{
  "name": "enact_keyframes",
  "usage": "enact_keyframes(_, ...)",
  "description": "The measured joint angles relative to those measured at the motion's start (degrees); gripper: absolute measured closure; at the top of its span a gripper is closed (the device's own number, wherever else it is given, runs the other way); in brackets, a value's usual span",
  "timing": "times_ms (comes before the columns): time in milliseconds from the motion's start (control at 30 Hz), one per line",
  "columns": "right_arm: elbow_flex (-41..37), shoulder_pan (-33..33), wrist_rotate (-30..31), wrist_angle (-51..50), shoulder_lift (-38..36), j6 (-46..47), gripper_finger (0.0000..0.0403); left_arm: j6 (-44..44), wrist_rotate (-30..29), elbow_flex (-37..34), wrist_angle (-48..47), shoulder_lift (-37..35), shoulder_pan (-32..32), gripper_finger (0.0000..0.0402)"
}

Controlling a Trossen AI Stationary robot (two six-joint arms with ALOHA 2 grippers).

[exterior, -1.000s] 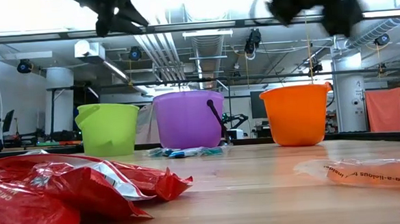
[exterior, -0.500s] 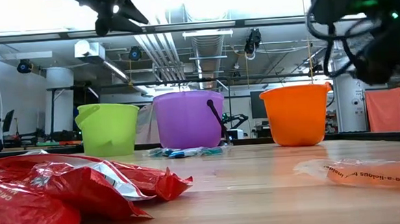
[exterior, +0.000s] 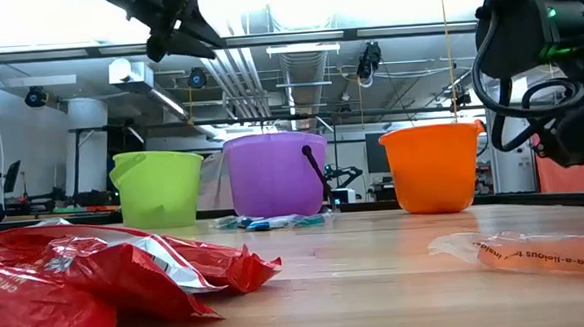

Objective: Sort candy by brand, put in halloween buckets
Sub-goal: Put the red chocolate into the orange bucket

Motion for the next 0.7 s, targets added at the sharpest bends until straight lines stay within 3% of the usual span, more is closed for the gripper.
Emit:
enact_keyframes(200, 1.4, -0.1, 2.1, 0.0, -0.6, -3.3, 0.0371, 0.0, 0.0, 0.0, 0.7, 0.9, 0.0, 0.0237)
enact_keyframes(333, 5.5, -1.8, 8.4, -1.0, -2.6, -4.2, 0.0382, 0.0, 0.0, 0.0, 0.7, 0.9, 0.0, 0.0237)
enact_keyframes(467, 12.9, -8.1, 20.7, -0.6, -5.1, -10.6, 0.0383, -0.8, 0.0, 0.0, 0.7, 0.9, 0.0, 0.0237)
enact_keyframes(600, 22.2, -18.1, 35.0, 0.2, -5.5, -26.3, 0.0383, -1.1, 0.0, 0.0, 0.6, 0.9, 0.0, 0.0237)
enact_keyframes(700, 29.0, -26.8, 41.6, 0.9, -5.4, -39.8, 0.0384, -1.4, 0.0, 0.0, 0.6, 0.9, 0.0, 0.0237)
